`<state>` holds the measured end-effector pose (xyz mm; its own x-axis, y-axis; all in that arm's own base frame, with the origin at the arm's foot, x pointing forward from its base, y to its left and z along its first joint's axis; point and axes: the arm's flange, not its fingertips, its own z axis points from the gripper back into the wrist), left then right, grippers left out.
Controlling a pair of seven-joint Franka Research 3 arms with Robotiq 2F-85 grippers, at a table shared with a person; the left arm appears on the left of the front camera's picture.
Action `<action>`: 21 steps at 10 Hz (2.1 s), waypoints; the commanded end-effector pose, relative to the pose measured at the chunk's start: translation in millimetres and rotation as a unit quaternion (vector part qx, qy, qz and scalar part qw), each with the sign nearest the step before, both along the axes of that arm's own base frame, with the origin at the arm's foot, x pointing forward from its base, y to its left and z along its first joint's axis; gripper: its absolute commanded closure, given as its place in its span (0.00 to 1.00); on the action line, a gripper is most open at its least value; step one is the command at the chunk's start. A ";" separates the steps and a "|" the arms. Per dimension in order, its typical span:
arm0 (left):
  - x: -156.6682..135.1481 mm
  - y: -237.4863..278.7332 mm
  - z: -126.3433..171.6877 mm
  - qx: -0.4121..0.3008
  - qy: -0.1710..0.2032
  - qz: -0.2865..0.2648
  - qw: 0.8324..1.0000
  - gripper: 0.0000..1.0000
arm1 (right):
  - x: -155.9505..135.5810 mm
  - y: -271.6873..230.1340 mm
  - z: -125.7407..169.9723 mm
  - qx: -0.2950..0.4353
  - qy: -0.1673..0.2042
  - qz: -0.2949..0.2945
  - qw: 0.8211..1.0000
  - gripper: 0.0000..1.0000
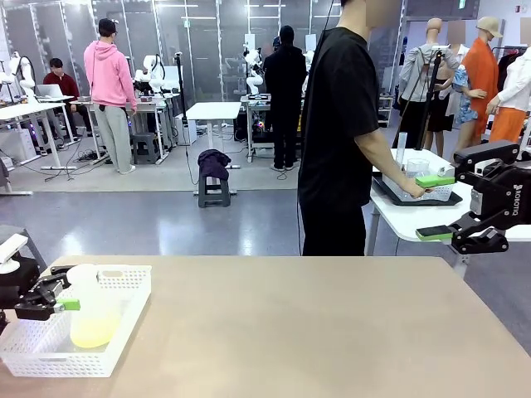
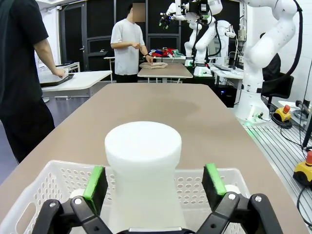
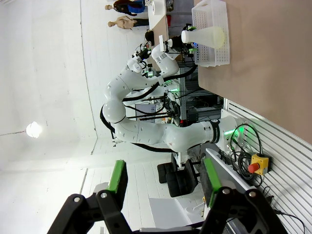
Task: Prepare the solutions needed for the experiment.
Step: When the human places the Big flask in the center of the table, pick up the Big flask and place it in the left Organizing basket.
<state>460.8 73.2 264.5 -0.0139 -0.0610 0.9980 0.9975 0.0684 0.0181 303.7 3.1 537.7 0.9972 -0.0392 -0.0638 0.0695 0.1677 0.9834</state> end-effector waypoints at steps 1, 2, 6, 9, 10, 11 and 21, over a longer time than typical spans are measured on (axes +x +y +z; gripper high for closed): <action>0.8 -1.2 1.1 -0.002 -0.004 -0.003 1.000 0.00 | 0.0 0.7 0.1 0.007 -0.008 -0.002 1.000 0.24; 0.0 0.0 0.0 0.000 0.000 0.000 1.000 0.00 | 0.0 0.7 0.1 0.007 -0.008 -0.002 1.000 0.24; -34.4 74.1 24.4 0.065 0.012 0.045 0.997 0.00 | 0.0 0.7 0.1 0.007 -0.008 -0.002 1.000 0.24; -68.7 71.7 87.9 -0.052 0.078 0.011 0.996 0.00 | 0.0 0.7 0.1 0.007 -0.008 -0.002 1.000 0.24; -80.9 60.1 114.0 -0.073 0.091 0.006 0.993 0.00 | 0.0 0.7 0.1 0.007 -0.008 -0.002 1.000 0.24; -91.1 45.4 136.0 -0.068 0.154 0.012 0.986 0.00 | 0.0 0.7 0.1 0.007 -0.008 -0.002 1.000 0.24; -51.4 -4.8 200.1 -0.056 0.556 -0.036 0.828 0.00 | 0.0 0.7 0.1 0.007 -0.008 -0.002 1.000 0.24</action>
